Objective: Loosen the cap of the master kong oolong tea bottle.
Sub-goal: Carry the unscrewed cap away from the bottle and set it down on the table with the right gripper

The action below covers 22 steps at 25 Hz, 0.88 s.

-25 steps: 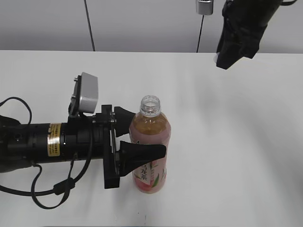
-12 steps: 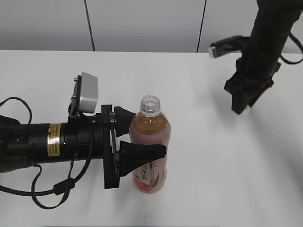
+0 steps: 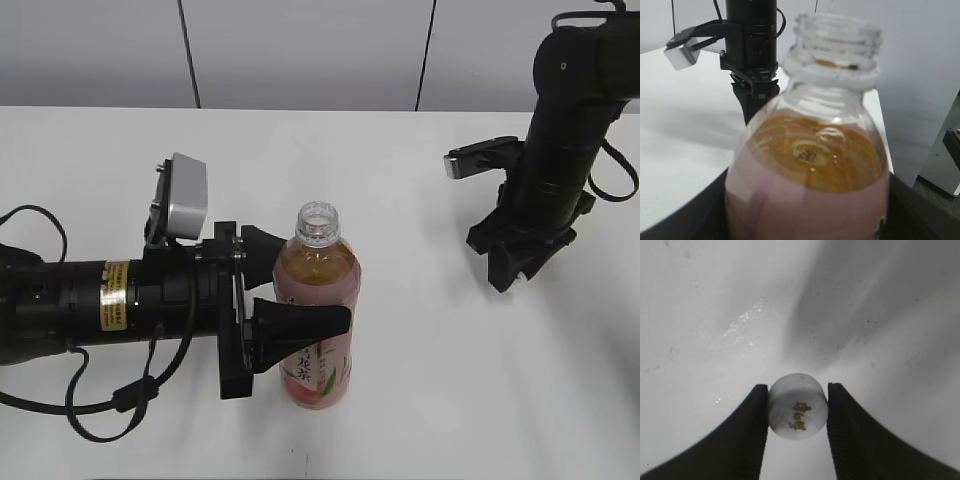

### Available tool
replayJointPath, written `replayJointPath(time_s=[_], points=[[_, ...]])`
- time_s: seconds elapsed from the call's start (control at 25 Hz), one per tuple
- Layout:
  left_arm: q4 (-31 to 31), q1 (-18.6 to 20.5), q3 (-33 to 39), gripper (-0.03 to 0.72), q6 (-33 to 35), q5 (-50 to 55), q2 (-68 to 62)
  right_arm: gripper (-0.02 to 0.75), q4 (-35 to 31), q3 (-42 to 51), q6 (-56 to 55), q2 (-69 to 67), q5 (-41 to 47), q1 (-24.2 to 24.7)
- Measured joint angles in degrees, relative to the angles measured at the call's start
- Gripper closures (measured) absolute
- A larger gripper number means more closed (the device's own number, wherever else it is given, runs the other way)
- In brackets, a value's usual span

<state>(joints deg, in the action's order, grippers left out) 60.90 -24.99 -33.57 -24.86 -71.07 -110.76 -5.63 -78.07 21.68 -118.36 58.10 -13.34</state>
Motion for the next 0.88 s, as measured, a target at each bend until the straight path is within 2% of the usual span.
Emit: replayJointPath(time_s=[0.08,0.16,0.24,0.32,0.4,0.64,0.88], points=[[0.0,0.0,0.0,0.225,0.0,0.0,0.0,0.419,0.12,0.05,-0.07,0.0,-0.78,0.0],[0.0,0.0,0.0,0.225,0.0,0.0,0.0,0.34,0.19,0.05,-0.11,0.0,-1.26,0.0],[0.0,0.0,0.0,0.225,0.0,0.0,0.0,0.227,0.19,0.05,-0.87,0.0,-1.66,0.0],[0.0,0.0,0.0,0.225,0.0,0.0,0.0,0.158,0.19,0.05,-2.26,0.0,-1.79,0.0],[0.0,0.0,0.0,0.225,0.0,0.0,0.0,0.16,0.56,0.05,-2.83,0.0,-0.9,0.0],[-0.06,0.0,0.0,0.225,0.0,0.0,0.0,0.245,1.76,0.05,-5.63,1.67,5.83,0.0],[-0.18,0.0,0.0,0.225,0.0,0.05,0.0,0.256,1.76,0.05,-7.64,12.42,10.67,0.0]])
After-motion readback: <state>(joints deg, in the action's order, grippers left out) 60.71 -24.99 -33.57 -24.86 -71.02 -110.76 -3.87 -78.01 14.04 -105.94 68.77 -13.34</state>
